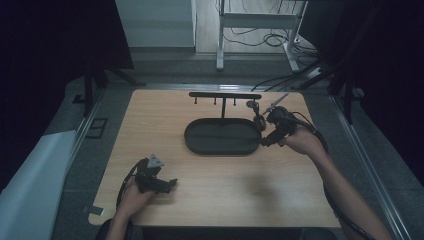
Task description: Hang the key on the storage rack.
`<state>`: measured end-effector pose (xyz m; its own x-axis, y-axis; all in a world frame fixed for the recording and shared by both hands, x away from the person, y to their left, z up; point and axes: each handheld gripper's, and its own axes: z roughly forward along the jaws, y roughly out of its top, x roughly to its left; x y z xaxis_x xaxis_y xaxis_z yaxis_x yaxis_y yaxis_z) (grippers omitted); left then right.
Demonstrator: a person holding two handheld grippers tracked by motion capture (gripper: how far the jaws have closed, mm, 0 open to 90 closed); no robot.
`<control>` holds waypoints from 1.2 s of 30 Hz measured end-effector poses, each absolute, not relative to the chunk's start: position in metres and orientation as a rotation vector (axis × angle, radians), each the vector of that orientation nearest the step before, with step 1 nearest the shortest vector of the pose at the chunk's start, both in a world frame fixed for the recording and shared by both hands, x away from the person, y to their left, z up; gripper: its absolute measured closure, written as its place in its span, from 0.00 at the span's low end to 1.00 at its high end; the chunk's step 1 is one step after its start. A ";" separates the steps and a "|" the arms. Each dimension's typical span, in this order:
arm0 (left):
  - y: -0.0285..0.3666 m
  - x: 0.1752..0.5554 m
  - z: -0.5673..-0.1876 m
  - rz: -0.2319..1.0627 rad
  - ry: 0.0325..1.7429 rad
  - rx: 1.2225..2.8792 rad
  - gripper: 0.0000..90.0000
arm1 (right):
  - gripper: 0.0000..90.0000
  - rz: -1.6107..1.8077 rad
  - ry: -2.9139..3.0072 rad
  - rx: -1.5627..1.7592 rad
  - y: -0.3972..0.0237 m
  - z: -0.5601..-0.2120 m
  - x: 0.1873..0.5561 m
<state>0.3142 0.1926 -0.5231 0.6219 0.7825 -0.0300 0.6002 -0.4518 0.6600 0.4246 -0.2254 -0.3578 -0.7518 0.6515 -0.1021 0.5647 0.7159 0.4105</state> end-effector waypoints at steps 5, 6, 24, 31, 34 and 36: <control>0.193 0.314 -0.523 0.367 1.080 2.207 0.00 | 0.07 0.542 2.680 0.963 -0.230 -0.360 0.418; 0.193 0.314 -0.523 0.367 1.080 2.206 0.00 | 0.07 0.545 2.678 0.965 -0.230 -0.361 0.417; 0.193 0.314 -0.523 0.370 1.081 2.206 0.00 | 0.05 0.605 2.656 0.942 -0.248 -0.371 0.392; 0.193 0.314 -0.523 0.370 1.081 2.206 0.00 | 0.00 0.615 2.633 0.951 -0.255 -0.374 0.381; 0.193 0.314 -0.523 0.370 1.082 2.206 0.00 | 0.00 0.616 2.623 0.953 -0.257 -0.376 0.376; 0.193 0.314 -0.523 0.370 1.081 2.207 0.00 | 0.00 0.617 2.618 0.949 -0.259 -0.377 0.373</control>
